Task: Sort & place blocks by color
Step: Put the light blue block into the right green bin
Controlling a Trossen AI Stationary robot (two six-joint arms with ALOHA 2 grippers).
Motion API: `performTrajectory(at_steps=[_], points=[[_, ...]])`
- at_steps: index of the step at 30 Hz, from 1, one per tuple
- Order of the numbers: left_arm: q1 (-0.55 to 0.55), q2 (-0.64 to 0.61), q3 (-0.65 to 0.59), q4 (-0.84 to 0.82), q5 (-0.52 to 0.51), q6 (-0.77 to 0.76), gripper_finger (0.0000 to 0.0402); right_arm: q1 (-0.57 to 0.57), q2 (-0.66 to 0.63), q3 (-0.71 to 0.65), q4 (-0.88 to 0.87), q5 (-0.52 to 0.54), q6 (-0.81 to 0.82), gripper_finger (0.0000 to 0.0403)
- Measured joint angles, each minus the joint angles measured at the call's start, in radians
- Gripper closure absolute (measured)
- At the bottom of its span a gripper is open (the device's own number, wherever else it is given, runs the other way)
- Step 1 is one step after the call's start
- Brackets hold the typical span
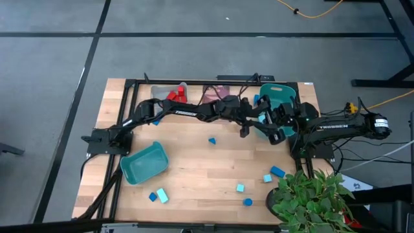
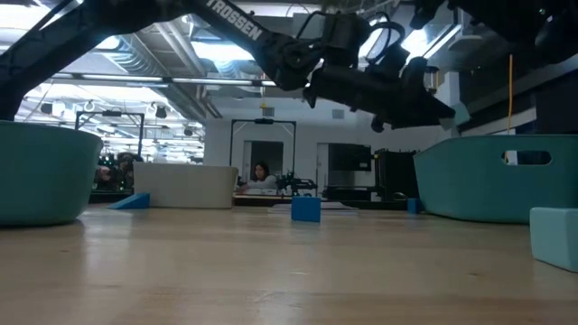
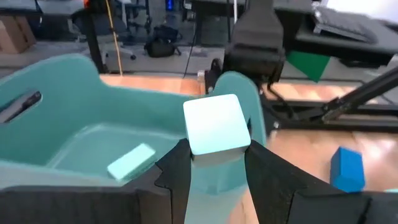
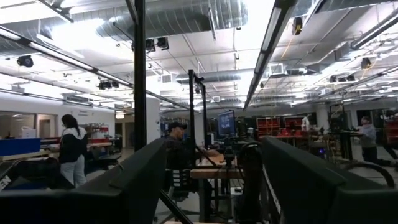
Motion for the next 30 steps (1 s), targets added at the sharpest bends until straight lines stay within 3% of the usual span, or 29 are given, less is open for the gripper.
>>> performTrajectory(at_steps=[4,30], points=[[0.001,0.000,0.000,-0.010,-0.036,0.013,0.0273,0.000,0.000,0.000,0.005,-0.004,-0.007,0.0137],[0.005,0.061,-0.001,0.081,-0.031,0.007,0.0273,0.000,0.000,0.000,0.010,-0.003,-0.015,0.0137]])
